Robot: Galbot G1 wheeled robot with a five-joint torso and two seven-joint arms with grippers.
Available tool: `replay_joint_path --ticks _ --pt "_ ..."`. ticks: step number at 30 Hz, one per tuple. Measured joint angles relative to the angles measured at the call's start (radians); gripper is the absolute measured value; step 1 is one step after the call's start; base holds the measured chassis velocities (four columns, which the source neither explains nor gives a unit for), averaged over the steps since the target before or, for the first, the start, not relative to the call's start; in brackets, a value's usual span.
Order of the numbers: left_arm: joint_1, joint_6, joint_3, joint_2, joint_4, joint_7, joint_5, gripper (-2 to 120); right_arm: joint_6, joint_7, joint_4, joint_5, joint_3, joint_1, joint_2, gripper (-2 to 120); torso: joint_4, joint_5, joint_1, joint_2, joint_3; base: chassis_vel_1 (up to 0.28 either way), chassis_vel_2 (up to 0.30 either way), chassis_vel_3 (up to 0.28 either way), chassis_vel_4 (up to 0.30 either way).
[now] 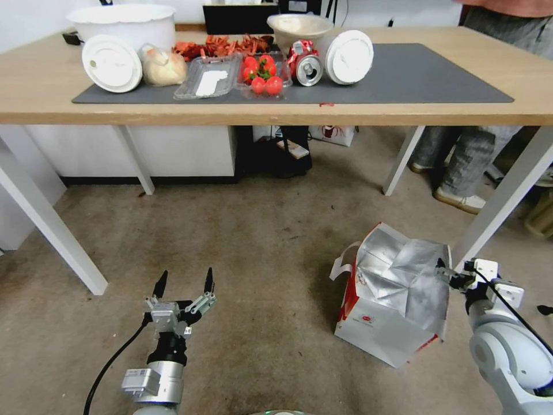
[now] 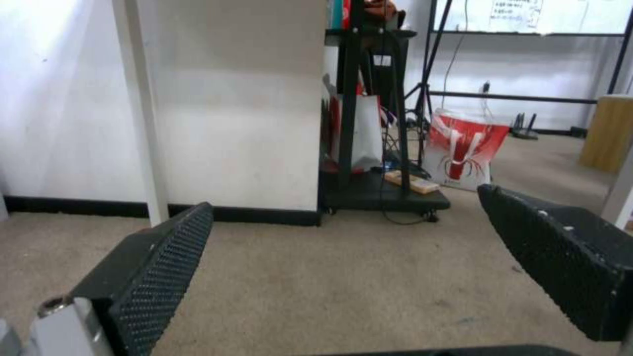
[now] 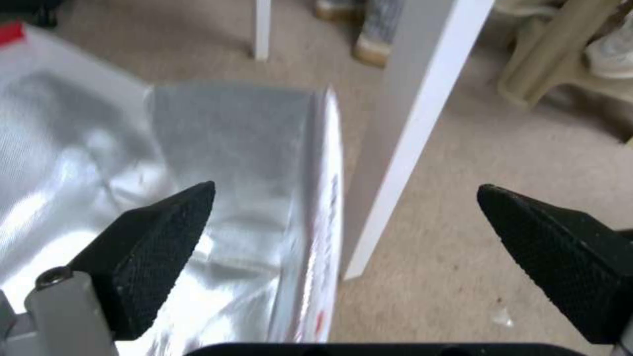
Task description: Pick up the food delivery bag from the floor and place it on the table.
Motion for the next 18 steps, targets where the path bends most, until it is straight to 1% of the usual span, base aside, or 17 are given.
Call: replay_joint_path --ticks 10,14,18 --pt "-0.005 0.000 -0.001 -0.004 0.002 -0.009 0.003 100 -0.004 0.003 0.015 -0.032 -0.033 -0.041 0.038 100 0.0002 0.0000 0.000 0.001 0.000 0.000 0.000 0.000 0.000" --pt "-0.004 0.000 -0.002 -0.004 0.001 -0.012 0.003 100 0.000 0.006 0.036 -0.044 -0.040 -0.069 0.043 100 0.0000 -0.0002 0.000 0.001 0.000 0.000 0.000 0.000 0.000" --pt "-0.003 0.000 -0.003 -0.003 0.001 -0.015 0.003 100 0.006 0.007 0.027 -0.052 -0.048 -0.071 0.050 100 0.0000 -0.0002 0.000 0.001 0.000 0.000 0.000 0.000 0.000"
